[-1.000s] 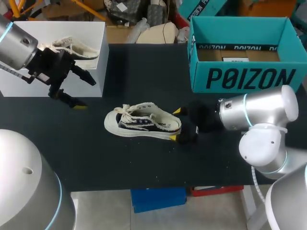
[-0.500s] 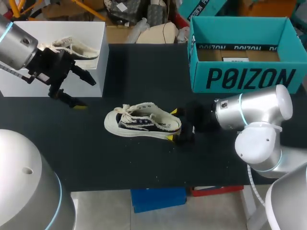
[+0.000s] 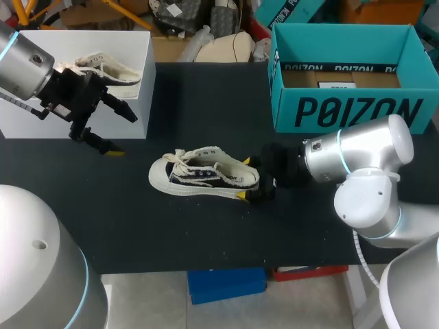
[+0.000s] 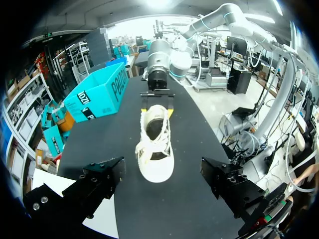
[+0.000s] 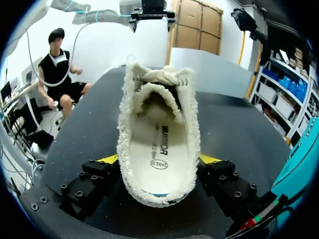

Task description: Take the shoe out of the shoebox, open the shoe tongue, remove and reinsert the insole, then place the shoe into the shoebox

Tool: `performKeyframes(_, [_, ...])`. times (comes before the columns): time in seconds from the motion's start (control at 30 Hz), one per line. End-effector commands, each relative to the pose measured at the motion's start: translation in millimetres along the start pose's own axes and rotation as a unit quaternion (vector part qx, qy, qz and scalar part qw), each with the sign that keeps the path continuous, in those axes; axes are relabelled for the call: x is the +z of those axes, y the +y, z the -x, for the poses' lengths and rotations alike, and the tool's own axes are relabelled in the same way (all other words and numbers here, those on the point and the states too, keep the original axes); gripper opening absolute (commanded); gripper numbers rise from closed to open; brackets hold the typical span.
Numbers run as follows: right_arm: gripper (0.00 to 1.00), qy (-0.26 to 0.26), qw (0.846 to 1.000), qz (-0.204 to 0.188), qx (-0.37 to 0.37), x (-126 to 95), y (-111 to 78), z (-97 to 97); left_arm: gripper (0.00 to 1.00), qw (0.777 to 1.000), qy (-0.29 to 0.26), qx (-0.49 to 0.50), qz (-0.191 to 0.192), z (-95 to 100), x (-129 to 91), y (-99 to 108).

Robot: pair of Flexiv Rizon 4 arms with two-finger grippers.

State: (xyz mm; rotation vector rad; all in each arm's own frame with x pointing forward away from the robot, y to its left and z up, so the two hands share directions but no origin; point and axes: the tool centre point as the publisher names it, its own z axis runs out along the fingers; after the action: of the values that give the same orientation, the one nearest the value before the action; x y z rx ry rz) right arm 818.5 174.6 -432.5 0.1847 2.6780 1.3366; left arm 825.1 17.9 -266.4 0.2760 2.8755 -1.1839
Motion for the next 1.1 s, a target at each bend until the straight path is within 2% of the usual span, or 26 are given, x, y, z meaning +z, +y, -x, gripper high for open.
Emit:
performKeyframes(0.03, [0.00,0.001,1.000,-0.001,0.001,1,0.1,0.9,1.00,1.000,-0.002,0.001,0.000,-0.8,1,0])
performKeyframes(0.2, [0.00,0.001,1.000,-0.001,0.001,1,0.1,0.9,1.00,1.000,-0.002,0.001,0.000,-0.8,1,0])
performKeyframes(0.37, [0.00,0.001,1.000,-0.001,0.001,1,0.1,0.9,1.00,1.000,-0.014,0.007,0.023,-2.8,-1,-26])
performKeyframes(0.43, [0.00,0.001,1.000,-0.001,0.001,1,0.1,0.9,1.00,0.997,-0.044,-0.035,0.052,-6.1,3,-36])
performKeyframes(0.63, [0.00,0.001,1.000,-0.001,0.001,1,0.1,0.9,1.00,0.969,-0.102,-0.206,0.090,-11.2,10,-49])
performKeyframes(0.77, [0.00,0.001,1.000,-0.001,0.001,1,0.1,0.9,1.00,0.950,-0.102,-0.282,0.088,-13.1,18,-51])
performKeyframes(0.8, [0.00,0.001,1.000,-0.001,0.001,1,0.1,0.9,1.00,0.953,-0.087,-0.283,0.070,-14.1,20,-52])
performKeyframes(1.1, [0.00,0.001,1.000,-0.001,0.001,1,0.1,0.9,1.00,0.953,-0.087,-0.283,0.070,-14.1,20,-52])
